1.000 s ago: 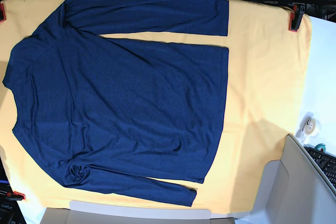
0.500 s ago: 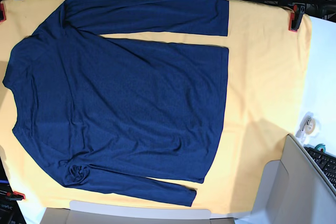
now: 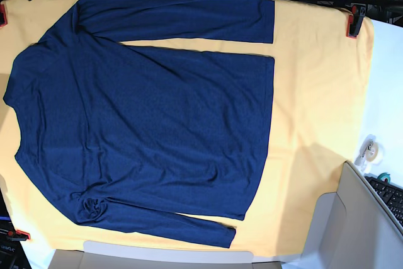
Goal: Fold the T-shirt properly
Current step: 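Move left gripper to the hem corner, right gripper to the shoulder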
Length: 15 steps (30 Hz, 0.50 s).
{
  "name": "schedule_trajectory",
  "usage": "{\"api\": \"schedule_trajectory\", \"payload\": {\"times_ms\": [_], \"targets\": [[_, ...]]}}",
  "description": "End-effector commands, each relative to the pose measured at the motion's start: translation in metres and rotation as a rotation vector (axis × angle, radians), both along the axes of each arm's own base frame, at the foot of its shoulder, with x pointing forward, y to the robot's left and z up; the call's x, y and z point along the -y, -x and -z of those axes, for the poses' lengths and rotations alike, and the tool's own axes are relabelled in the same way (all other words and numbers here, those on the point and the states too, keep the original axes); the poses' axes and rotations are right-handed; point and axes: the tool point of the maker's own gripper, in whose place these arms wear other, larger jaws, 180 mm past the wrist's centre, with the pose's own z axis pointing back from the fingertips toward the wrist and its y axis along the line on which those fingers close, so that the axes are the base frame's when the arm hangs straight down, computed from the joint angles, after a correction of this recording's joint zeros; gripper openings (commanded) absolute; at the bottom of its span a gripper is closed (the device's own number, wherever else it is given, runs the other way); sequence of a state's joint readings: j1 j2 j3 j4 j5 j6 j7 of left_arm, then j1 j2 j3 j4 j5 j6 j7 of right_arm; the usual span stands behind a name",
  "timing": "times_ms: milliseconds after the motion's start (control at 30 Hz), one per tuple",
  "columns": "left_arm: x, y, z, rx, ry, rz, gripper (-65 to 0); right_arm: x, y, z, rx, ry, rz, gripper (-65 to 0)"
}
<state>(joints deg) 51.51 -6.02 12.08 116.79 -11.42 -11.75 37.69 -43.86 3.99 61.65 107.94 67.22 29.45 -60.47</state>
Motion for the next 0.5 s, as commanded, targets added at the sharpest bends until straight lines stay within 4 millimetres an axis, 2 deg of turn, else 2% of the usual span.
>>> {"api": "schedule_trajectory", "payload": {"times_ms": [0, 233, 367, 467], "targets": [[-0.045, -0.090, -0.046, 0.322, 0.044, -0.354, -50.4, -0.002, -0.003, -0.007, 0.031, 0.014, -0.015, -65.0], [-0.112, -0.114, -0.055, 0.285, 0.103, -0.471, -50.4, -0.001, -0.006, -0.003, 0.024, 0.030, -0.010, -65.0], [-0.135, -0.117, -0.061, 0.283, 0.103, -0.507, -50.4, 0.000, -0.005, 0.002, 0.006, 0.045, -0.001, -65.0], [-0.142, -0.115, -0.062, 0.270, 0.108, -0.519, -50.4, -0.002, -0.008, 0.003, 0.013, 0.046, 0.003, -65.0]]}}
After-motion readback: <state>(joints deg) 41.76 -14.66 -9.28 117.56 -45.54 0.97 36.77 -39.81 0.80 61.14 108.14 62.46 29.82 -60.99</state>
